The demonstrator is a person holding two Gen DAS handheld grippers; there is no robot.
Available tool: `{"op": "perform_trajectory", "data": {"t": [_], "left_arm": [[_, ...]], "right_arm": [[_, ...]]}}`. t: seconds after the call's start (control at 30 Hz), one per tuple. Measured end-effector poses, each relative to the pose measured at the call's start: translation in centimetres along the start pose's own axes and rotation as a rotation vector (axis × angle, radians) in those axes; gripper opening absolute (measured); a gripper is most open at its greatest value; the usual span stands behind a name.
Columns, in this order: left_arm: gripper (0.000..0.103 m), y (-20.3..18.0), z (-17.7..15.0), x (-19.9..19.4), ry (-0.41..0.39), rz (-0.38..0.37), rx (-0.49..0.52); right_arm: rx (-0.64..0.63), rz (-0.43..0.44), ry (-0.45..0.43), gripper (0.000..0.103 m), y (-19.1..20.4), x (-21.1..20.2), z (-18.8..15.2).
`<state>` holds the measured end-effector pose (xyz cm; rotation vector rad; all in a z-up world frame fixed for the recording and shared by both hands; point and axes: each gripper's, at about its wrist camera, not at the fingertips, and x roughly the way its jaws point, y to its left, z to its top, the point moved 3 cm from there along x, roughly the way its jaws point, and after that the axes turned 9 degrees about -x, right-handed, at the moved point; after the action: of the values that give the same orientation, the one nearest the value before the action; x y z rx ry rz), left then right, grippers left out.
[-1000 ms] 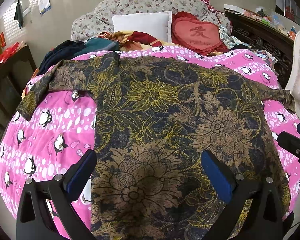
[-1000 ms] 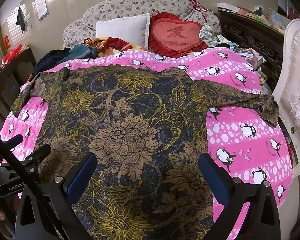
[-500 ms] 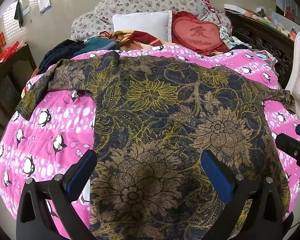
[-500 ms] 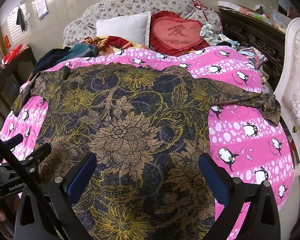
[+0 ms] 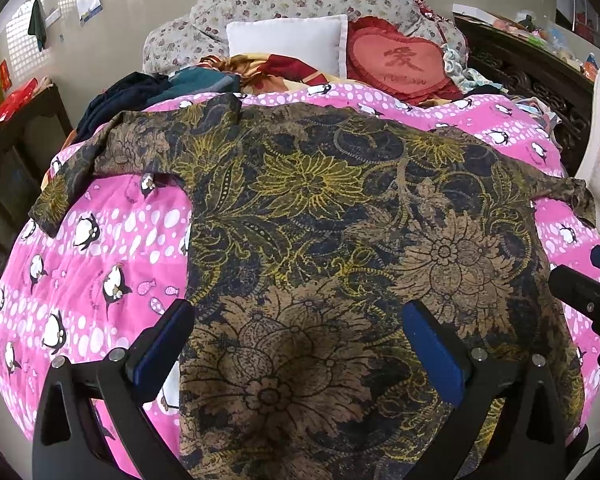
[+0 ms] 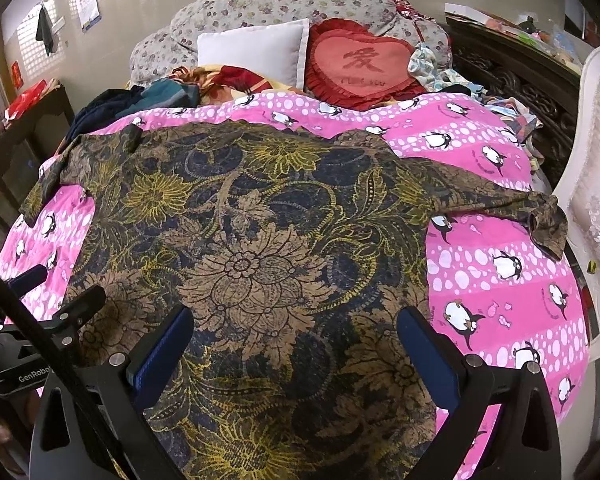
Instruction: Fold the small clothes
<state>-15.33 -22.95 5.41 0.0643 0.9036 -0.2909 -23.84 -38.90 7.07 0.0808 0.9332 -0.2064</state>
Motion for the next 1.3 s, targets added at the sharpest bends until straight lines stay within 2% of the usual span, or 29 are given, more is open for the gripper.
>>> {"op": "perform_trajectory", "data": {"t": [0.63,1.3], "left_arm": [[0.103,2.1,0.8,1.1,0.012,0.022,-0.027],[0.103,8.8,3.1,1.9,0.010,0.096,-0.108]], "right_arm": [[-0.055,0.004,0.027,0.103,2.0,2.0,1.7],[-0.167,0.073,0.017,0.103,9.8,5.1,6.4]]}}
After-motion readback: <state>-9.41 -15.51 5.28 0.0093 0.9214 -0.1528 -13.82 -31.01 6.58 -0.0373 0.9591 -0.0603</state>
